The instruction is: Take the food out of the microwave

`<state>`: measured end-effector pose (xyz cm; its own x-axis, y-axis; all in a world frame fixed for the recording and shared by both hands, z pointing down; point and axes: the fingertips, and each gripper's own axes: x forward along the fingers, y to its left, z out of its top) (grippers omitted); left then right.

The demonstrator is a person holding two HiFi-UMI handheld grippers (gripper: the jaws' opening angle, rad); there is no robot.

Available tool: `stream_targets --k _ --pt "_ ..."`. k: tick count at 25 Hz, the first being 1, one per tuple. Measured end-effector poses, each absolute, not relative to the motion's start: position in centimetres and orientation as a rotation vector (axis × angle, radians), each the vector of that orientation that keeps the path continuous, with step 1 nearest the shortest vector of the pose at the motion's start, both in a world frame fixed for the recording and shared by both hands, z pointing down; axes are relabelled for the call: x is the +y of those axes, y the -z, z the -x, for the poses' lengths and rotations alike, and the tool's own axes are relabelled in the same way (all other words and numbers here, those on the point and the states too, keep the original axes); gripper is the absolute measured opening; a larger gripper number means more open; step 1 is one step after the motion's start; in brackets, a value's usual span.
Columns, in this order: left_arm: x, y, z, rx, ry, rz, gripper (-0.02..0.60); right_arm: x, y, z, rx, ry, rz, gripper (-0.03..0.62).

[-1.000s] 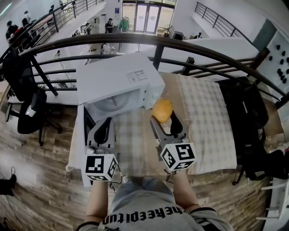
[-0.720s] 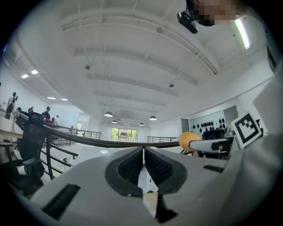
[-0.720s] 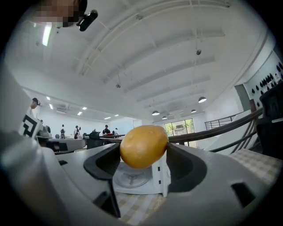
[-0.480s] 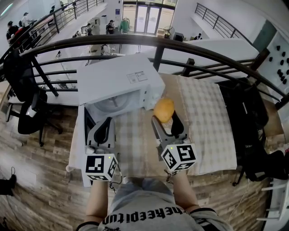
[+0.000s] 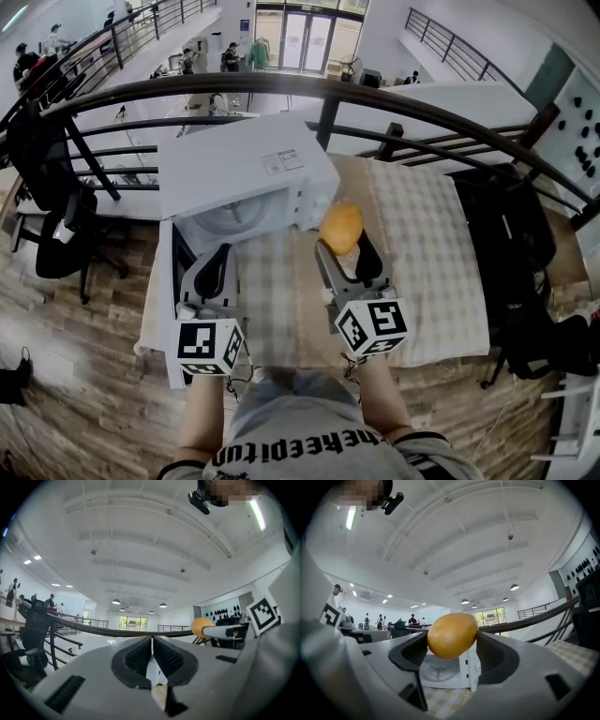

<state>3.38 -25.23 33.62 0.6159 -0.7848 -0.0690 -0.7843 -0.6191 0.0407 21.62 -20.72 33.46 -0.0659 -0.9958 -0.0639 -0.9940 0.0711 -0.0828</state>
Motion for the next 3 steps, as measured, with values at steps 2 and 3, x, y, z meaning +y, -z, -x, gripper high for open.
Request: stream_targets --k 2,3 --pt "-25.27 -33.67 -3.59 -1.366 0.124 -2.82 0.014 -20.81 -33.45 -21.81 2.22 0.025 2.072 0.324" --pt "-25.29 -33.69 -3.69 -1.365 0.124 -2.821 0.014 -20.85 -33.45 -21.9 2.22 0.024 2.072 0.324"
